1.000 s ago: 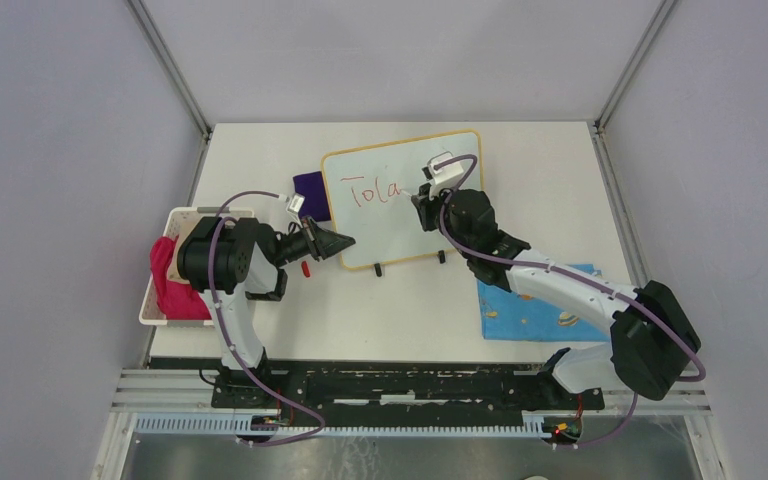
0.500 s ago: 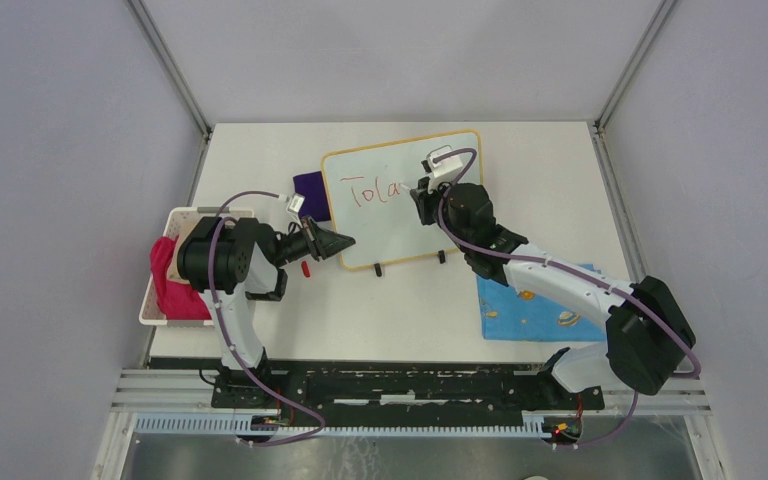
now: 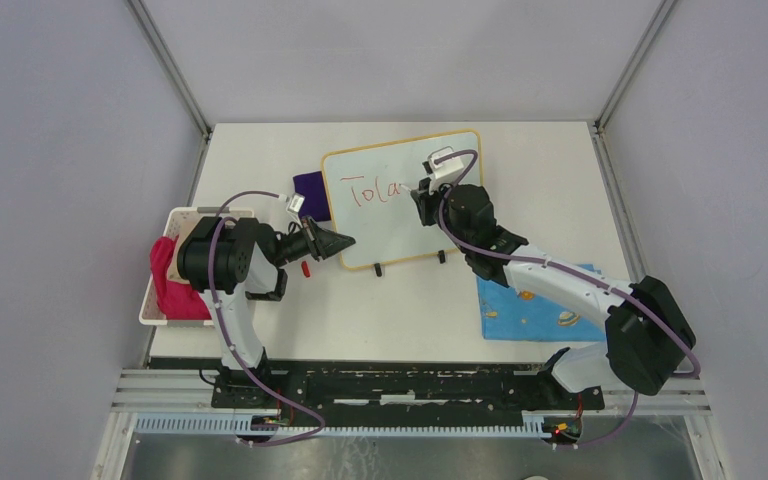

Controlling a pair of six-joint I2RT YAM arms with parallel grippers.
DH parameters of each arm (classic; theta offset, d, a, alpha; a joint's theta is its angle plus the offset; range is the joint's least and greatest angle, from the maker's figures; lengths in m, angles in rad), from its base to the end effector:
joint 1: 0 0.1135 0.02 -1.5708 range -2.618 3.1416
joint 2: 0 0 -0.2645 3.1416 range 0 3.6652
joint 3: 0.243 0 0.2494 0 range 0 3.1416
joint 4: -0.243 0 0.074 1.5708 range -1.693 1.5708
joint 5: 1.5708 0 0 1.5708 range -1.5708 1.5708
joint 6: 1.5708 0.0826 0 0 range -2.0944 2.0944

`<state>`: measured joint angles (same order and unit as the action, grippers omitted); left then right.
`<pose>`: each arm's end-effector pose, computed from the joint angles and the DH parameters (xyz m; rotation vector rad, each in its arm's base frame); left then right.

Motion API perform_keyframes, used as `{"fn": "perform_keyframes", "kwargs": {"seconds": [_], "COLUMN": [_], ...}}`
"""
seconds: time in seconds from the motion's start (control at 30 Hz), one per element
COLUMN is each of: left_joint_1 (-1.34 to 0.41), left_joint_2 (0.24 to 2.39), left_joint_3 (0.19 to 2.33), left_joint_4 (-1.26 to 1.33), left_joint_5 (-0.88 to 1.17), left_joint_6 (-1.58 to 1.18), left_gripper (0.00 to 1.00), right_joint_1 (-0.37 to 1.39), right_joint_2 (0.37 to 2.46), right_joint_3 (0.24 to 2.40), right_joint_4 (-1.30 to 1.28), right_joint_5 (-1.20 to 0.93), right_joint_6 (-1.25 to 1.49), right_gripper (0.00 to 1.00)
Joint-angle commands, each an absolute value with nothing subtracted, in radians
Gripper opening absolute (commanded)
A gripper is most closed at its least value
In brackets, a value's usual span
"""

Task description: Write a sentence on the whiteboard

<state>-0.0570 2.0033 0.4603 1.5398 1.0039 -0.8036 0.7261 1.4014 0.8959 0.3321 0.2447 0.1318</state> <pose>0.3115 -0.0876 0.1130 0.2252 1.7593 -1.4231 0.2885 0.2294 0.2829 -0.3391 1.7241 0.4152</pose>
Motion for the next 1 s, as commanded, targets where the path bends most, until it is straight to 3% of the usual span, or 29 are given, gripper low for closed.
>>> {"fn": "perform_keyframes", "kwargs": {"seconds": [0.0,0.97], "left_joint_1": [-0.051,-0.053], "left_joint_2": [2.039,2.042], "left_joint_3": [0.466,0.471], "left_joint_4": [1.695,1.693], "left_joint_5": [0.957,0.959], "left_joint_6": [-0.828,-0.831], "left_gripper": [0.02,0.02], "right_joint_1": [0.716,0.701], "right_joint_2": [1.368,1.389], "right_joint_3": [0.862,0.962], "right_joint_4": [0.347,0.311], "right_joint_5": [0.266,0.249], "right_joint_6": [0.145,0.161], "right_gripper": [0.0,0.0]}}
